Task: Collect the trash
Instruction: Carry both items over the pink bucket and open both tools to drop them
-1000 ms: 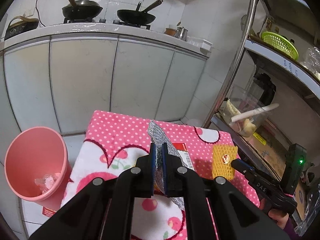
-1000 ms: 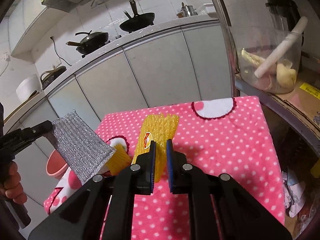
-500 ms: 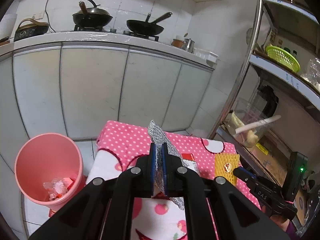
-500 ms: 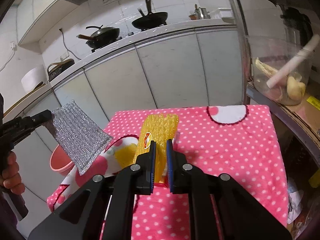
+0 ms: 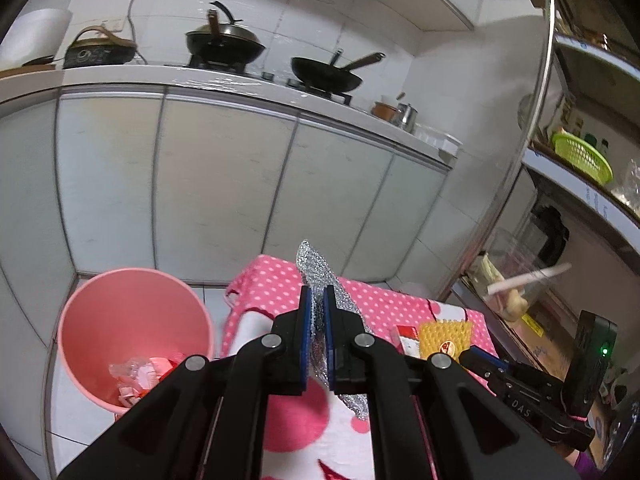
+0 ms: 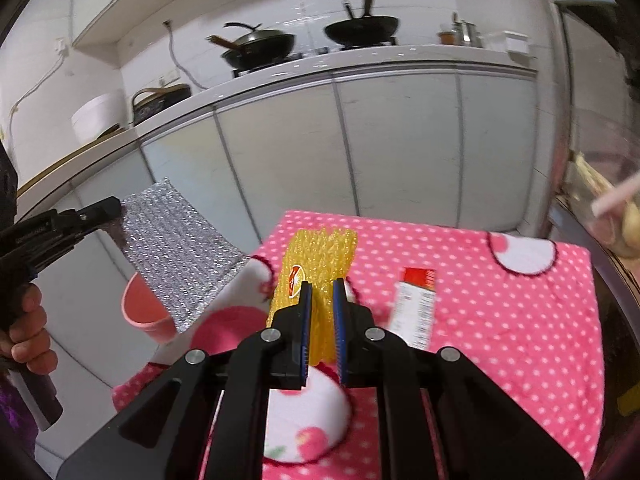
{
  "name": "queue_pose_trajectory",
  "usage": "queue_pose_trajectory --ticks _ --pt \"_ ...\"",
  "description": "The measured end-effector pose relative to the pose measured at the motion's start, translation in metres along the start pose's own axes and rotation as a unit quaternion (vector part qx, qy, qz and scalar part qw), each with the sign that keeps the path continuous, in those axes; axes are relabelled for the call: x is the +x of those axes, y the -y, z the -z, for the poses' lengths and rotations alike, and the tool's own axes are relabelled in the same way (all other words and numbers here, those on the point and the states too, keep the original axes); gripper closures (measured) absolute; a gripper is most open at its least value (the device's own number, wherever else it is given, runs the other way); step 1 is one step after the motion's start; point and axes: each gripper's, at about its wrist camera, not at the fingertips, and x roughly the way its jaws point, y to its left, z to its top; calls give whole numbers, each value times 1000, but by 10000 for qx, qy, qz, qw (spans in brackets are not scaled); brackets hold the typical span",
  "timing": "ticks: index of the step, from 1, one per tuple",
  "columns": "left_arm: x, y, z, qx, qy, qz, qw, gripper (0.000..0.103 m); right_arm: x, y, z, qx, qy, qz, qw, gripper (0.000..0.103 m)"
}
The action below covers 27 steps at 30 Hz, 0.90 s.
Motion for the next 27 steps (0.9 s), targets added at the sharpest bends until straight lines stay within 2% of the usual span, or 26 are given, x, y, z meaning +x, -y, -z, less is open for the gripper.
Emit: queue_pose_trajectory --ticks 9,16,27 --pt "-18 -54 -4 -349 194 -283 9988 98 26 -58 -12 -448 -130 -345 9983 92" --pt "-23 -91 -8 -440 280 -613 9968 98 52 -92 -22 -610 -334 -710 9951 92" --pt "-8 -143 3 -652 84 -1186 9908 98 110 -142 -28 -766 -813 -1248 9859 92"
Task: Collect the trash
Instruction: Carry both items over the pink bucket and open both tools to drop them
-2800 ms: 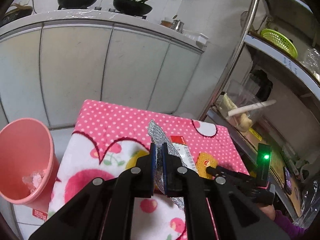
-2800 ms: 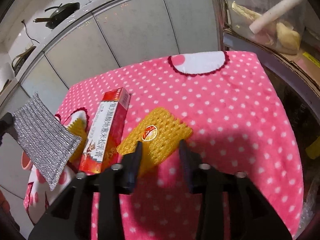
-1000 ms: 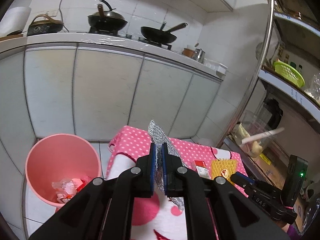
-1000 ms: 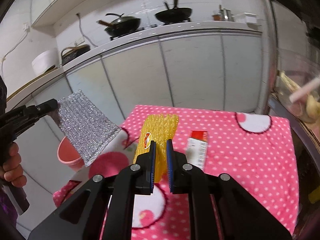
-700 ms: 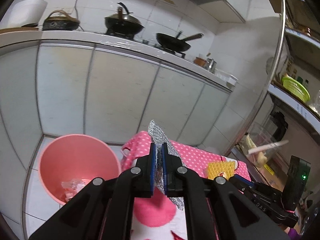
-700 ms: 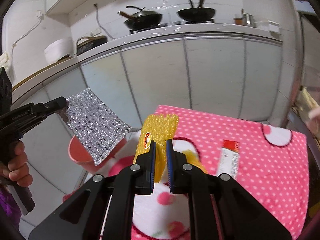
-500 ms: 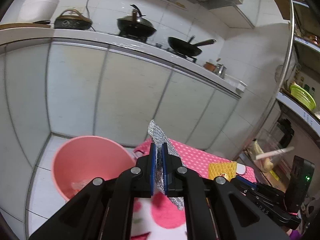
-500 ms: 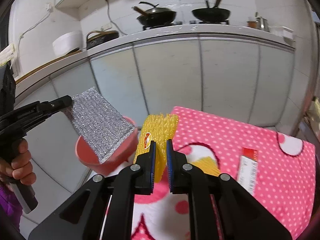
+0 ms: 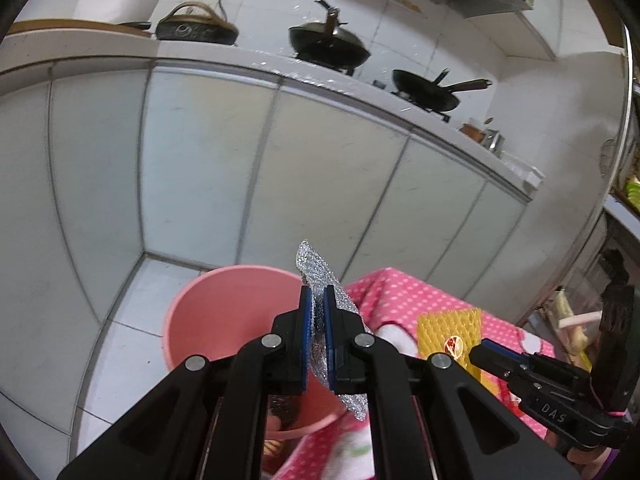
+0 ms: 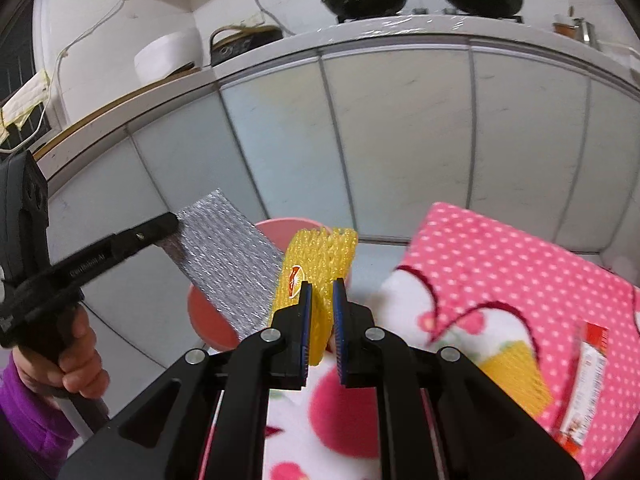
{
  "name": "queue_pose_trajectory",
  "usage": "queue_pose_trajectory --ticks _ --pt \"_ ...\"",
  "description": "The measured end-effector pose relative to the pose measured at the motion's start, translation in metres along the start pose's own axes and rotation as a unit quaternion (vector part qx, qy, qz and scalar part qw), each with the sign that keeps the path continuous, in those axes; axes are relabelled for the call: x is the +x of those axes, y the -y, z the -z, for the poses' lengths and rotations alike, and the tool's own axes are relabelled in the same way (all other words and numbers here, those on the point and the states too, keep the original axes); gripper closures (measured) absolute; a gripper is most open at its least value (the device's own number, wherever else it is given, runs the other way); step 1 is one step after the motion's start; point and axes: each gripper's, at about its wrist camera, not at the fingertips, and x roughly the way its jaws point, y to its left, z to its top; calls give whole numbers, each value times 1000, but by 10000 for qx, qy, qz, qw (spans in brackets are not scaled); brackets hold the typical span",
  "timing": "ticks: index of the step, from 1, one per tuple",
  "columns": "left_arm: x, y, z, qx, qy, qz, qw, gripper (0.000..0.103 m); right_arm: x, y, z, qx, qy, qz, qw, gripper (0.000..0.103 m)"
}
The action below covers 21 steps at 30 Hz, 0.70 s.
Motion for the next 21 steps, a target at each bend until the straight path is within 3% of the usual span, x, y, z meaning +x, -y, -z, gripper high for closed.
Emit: queue_pose_trajectory --ticks 9,18,21 --pt "18 -18 13 122 -106 -665 9977 98 56 -25 0 -279 -353 -139 9989 92" --pt "35 -37 39 -68 -485 -797 9956 96 93 -28 15 -239 -736 -152 9969 92" --pt "36 -37 43 -60 -549 -747 9957 92 95 -27 17 -214 -785 -183 9965 82"
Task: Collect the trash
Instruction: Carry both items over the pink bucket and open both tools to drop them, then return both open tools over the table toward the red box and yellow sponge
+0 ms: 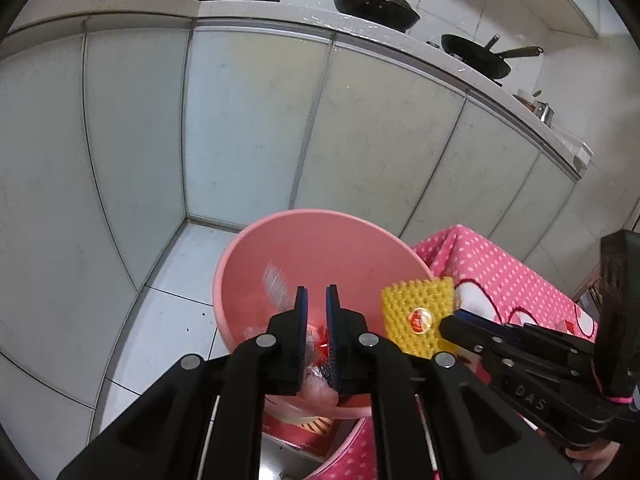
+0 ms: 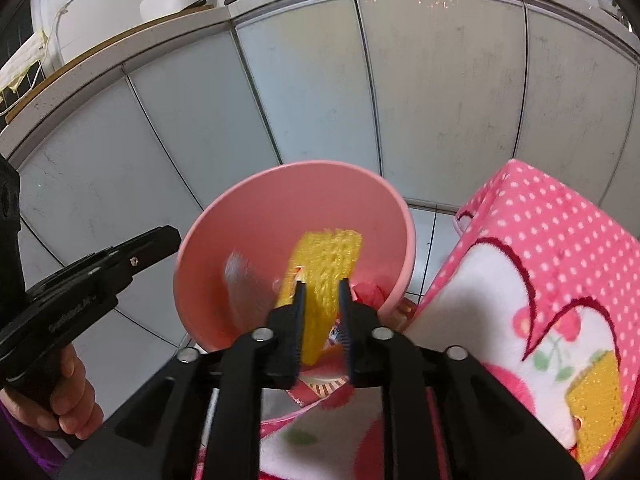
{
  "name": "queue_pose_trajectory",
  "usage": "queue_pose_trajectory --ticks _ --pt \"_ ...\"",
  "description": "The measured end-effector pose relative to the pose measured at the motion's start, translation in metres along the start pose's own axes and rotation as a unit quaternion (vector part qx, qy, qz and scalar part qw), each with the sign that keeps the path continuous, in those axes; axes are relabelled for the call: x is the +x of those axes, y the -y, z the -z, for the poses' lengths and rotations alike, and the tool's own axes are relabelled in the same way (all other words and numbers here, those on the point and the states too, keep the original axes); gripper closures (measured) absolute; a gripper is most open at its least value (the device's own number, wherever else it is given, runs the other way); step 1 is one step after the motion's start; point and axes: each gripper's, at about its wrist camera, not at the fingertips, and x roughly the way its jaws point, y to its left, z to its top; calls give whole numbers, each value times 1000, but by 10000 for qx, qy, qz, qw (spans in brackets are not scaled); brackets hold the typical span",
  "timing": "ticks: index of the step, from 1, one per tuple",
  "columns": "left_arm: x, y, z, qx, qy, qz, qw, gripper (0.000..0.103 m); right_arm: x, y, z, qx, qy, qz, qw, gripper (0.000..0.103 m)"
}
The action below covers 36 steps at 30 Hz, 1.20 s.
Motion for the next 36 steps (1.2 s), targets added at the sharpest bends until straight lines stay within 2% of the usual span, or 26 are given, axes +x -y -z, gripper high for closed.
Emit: queue_pose_trajectory --ticks 1,4,16,23,30,36 --pt "1 1 0 9 -28 -4 10000 87 -1 0 1 7 11 -11 10000 80" --pt "1 2 1 8 -73 -3 10000 83 -5 -1 1 12 70 -37 10000 77" --pt "-12 9 -2 4 -10 82 10000 82 -36 -2 -6 -79 468 -216 9986 61" --pt "-24 14 -5 1 73 190 9998 82 -66 15 -6 145 768 -245 9966 61" --pt "-33 23 -7 -60 136 448 9989 82 -103 51 -1 480 1072 -9 9931 61" --pt "-40 46 -4 249 138 625 9976 82 -129 74 25 652 1150 517 9899 61"
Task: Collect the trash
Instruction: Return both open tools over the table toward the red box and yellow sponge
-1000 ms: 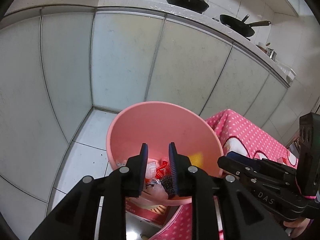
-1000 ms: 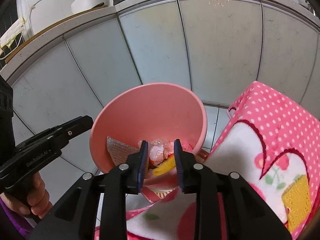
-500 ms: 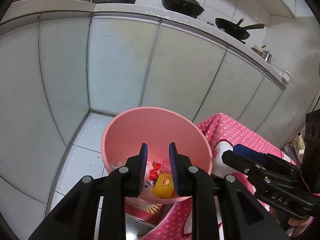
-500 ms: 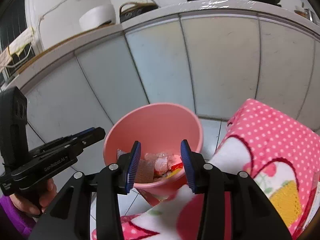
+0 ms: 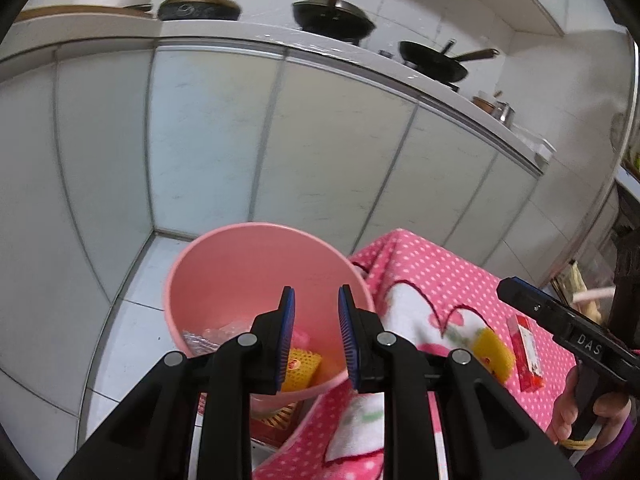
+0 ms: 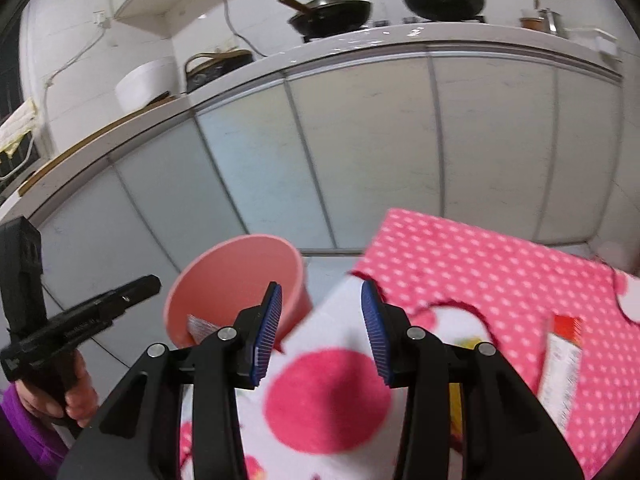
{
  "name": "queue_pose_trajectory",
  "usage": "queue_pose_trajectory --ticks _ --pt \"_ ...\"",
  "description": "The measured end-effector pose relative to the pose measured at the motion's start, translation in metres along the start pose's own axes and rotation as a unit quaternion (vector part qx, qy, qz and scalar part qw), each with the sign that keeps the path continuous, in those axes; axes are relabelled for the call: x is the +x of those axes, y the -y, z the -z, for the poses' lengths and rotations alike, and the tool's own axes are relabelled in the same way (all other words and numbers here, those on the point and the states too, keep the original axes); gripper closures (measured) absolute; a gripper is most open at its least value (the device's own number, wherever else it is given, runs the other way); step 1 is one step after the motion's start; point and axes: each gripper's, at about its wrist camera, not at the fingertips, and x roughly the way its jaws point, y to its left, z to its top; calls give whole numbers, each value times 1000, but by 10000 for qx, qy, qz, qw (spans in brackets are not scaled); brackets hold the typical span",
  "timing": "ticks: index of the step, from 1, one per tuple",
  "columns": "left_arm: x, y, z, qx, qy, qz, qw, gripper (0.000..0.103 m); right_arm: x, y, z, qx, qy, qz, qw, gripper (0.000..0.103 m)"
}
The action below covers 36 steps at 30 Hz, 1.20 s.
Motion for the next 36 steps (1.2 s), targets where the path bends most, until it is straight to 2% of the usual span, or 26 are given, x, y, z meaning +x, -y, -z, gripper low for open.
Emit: queue_pose_trajectory --ticks 6,14,28,36 --pt "7 26 6 160 -273 211 9993 81 -12 21 30 -17 -182 610 9980 61" --pt "19 59 20 290 -535 461 9971 76 -35 49 61 241 -200 1010 9944 61" --pt "38 114 36 704 -962 591 9911 75 -55 81 75 618 -160 1160 9912 61" --pt "50 137 42 756 -1211 684 9874 75 -64 95 82 754 -147 1246 9892 61"
